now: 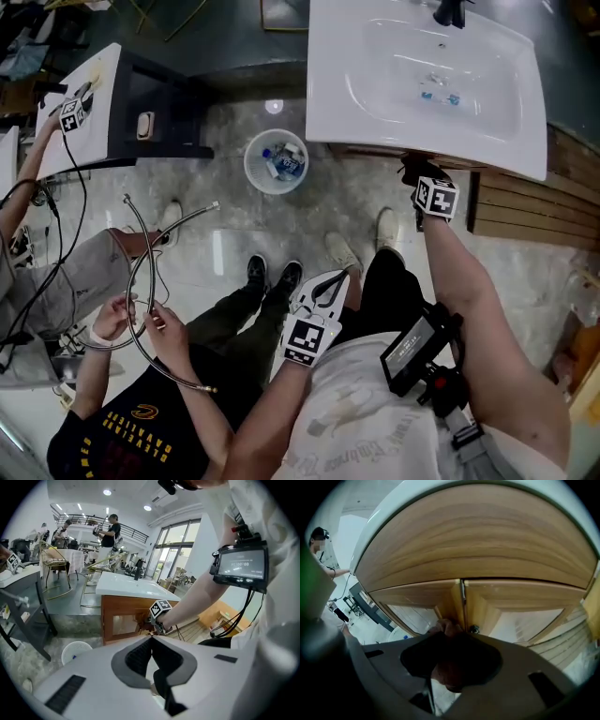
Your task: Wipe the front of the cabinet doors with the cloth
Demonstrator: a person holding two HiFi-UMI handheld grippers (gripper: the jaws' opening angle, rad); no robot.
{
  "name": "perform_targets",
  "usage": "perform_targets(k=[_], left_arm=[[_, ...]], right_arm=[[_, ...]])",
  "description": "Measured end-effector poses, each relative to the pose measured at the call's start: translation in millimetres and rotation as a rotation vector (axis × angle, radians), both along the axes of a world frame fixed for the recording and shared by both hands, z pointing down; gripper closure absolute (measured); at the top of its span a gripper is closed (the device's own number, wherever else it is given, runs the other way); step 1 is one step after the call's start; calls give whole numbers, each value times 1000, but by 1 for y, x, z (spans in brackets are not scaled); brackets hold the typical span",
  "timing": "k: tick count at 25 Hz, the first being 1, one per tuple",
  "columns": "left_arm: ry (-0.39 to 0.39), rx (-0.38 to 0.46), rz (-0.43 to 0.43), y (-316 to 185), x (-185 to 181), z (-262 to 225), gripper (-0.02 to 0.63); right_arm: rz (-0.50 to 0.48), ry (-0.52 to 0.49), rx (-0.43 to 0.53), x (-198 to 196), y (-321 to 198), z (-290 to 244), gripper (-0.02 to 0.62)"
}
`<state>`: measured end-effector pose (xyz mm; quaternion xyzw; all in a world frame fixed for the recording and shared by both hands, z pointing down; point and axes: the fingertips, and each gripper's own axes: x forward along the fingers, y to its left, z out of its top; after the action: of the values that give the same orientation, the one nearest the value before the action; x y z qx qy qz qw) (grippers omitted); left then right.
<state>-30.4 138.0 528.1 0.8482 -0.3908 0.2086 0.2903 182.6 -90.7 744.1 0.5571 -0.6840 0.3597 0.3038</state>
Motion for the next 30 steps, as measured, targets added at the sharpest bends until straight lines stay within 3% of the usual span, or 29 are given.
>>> perform_targets(k=[7, 14, 18, 30], left_arm=[[18, -12, 3, 7, 16, -5, 594], [-9, 0, -44, 0, 11, -9, 594], [-15, 12, -117, -9, -3, 3, 594], [13, -2, -224, 7, -11, 21, 594]], right_arm=[[14, -6, -3, 21, 6, -6, 474], [-50, -75, 16, -21, -3, -15, 474], [-64, -126, 36, -50, -14, -2, 474], [-141, -248, 9, -144, -16, 21, 474]])
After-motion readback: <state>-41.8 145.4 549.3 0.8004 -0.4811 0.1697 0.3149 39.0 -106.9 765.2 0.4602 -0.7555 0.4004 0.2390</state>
